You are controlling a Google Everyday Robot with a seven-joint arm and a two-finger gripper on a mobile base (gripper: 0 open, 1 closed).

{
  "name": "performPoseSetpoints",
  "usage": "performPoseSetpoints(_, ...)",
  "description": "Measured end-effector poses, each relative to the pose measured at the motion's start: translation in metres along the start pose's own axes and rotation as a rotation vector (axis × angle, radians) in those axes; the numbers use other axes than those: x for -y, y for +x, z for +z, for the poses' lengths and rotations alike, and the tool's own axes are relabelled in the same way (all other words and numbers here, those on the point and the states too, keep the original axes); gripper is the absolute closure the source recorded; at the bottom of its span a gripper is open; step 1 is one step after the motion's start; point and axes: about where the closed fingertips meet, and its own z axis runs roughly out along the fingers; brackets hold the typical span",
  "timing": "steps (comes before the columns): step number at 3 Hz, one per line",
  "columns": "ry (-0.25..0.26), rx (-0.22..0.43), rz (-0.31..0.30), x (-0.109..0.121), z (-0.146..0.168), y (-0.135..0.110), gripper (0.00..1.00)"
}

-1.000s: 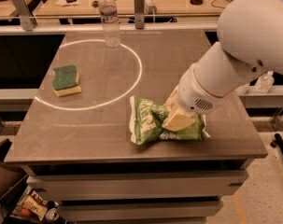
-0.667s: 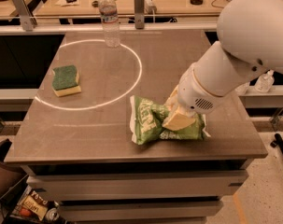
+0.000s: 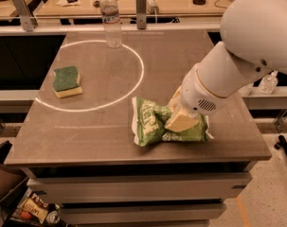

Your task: Move green jalapeno chip bag near water bottle

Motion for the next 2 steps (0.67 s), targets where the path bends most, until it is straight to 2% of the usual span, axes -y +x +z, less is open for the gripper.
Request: performPoseSetpoints(2,0.0,0.0,0.0,0.0001,-0.0002,-0.0001,1.0)
